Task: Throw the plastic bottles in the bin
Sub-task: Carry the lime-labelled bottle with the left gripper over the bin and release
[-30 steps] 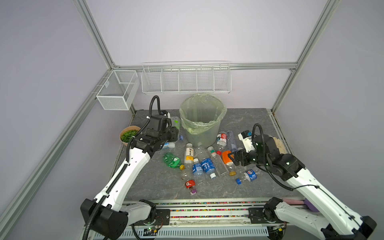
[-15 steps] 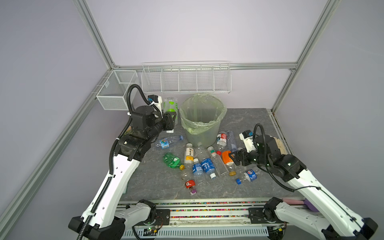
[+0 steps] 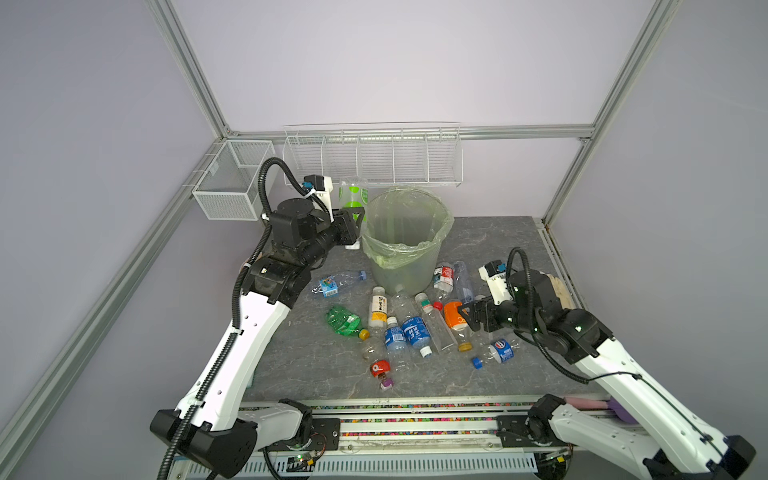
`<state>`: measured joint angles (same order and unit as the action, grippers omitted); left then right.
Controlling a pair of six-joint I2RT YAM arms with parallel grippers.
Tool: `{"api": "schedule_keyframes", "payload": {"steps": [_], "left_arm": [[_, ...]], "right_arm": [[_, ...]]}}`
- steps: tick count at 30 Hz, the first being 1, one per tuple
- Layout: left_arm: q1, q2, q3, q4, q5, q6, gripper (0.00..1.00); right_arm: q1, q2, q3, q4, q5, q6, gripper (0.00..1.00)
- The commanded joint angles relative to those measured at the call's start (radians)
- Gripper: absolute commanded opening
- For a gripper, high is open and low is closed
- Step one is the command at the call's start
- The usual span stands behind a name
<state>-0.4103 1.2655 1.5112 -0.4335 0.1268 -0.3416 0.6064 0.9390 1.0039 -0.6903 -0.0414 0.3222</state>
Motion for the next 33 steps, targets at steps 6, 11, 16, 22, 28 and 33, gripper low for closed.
{"api": "schedule_keyframes", "payload": {"steps": [6,11,16,22,28,33], "left_arm": [[-0.010,0.091,0.087,0.061,0.049,-0.016,0.30],[-0.028,0.177,0.174,0.042,0.059,-0.002,0.30],[-0.063,0.280,0.274,0.001,0.051,0.023,0.30],[-0.099,0.402,0.390,-0.064,0.035,0.046,0.31],[-0.114,0.534,0.542,-0.189,0.011,0.041,0.36],[-0.157,0.680,0.843,-0.490,-0.029,0.115,0.78]], "right_arm": [[0.002,-0.017,-0.024,-0.015,0.019,0.009,0.88],[0.002,-0.015,-0.025,-0.015,0.019,0.009,0.88],[0.003,-0.021,-0.024,-0.020,0.021,0.011,0.88],[0.003,-0.035,-0.027,-0.031,0.033,0.008,0.88],[0.002,-0.042,-0.023,-0.038,0.037,0.003,0.88],[0.003,-0.045,-0.024,-0.040,0.040,0.002,0.88]]}}
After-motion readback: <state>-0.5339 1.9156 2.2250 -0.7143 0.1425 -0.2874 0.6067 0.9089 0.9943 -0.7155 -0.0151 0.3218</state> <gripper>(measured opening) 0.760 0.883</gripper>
